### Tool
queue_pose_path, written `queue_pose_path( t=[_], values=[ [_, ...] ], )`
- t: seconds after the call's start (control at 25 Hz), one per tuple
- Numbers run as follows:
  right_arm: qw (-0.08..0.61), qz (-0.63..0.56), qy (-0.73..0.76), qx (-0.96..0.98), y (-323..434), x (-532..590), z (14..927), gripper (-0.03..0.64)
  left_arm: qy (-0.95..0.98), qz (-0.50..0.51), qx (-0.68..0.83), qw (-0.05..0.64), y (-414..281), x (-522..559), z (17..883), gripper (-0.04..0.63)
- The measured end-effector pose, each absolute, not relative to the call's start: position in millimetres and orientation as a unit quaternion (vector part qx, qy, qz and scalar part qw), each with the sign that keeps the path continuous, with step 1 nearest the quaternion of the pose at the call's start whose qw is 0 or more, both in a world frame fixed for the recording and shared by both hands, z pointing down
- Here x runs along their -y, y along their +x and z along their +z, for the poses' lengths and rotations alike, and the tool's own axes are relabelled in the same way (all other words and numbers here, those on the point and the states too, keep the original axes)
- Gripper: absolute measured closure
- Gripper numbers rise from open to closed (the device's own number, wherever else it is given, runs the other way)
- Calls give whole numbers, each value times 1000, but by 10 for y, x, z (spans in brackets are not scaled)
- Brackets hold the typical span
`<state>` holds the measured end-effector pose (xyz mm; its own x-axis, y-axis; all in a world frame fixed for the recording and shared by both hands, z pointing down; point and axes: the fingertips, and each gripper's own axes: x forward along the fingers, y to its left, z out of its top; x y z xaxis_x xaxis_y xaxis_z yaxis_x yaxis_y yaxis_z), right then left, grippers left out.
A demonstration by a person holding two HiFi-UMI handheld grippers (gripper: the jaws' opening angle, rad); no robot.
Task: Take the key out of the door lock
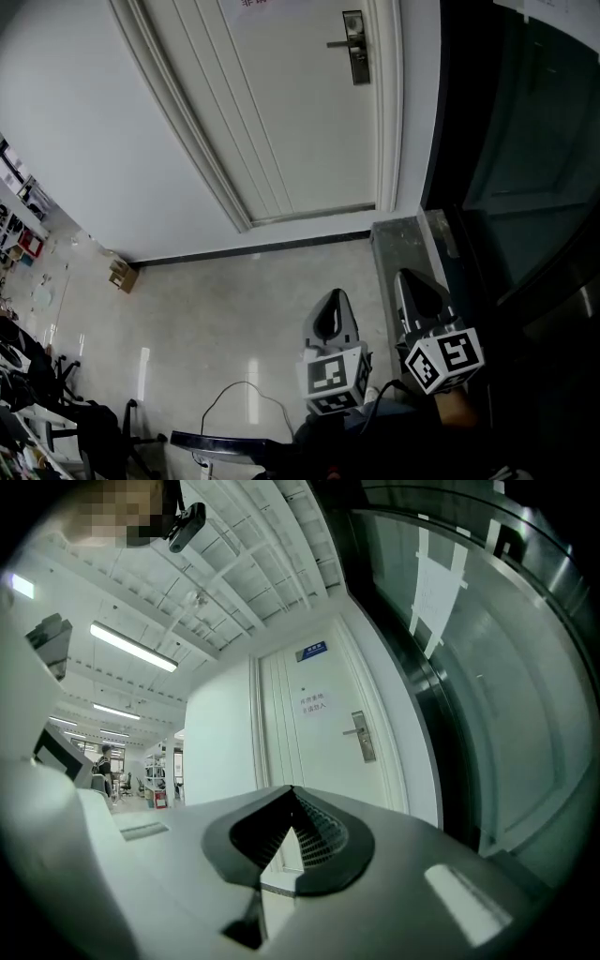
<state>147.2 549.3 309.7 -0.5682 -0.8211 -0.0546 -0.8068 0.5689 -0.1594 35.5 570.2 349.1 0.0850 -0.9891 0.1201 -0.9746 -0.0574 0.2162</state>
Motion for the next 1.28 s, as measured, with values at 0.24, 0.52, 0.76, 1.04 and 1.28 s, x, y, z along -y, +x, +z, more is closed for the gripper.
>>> queue_pose_path(
  t=[0.24, 0.52, 0.76, 1.04, 1.28],
  values=[
    [59, -66, -453, -887, 1497, -5147, 3152, 615, 720, -28, 682, 127, 370, -5364, 3534, 595],
    [54, -69, -458, -885, 1445, -4739, 3234, 615, 722, -27, 680, 123, 306, -4950, 3564, 595],
    [59, -61, -467, -880, 1244, -4235, 3204, 615, 732, -29, 670, 116, 112, -4411, 3517, 595],
    [73, -57, -481, -872, 925, -3572, 3123, 615, 750, -39, 651, 111, -197, -3720, 3394, 595],
    [75, -52, -490, -867, 591, -3182, 3092, 615, 759, -36, 641, 109, -515, -3300, 3377, 595]
  ],
)
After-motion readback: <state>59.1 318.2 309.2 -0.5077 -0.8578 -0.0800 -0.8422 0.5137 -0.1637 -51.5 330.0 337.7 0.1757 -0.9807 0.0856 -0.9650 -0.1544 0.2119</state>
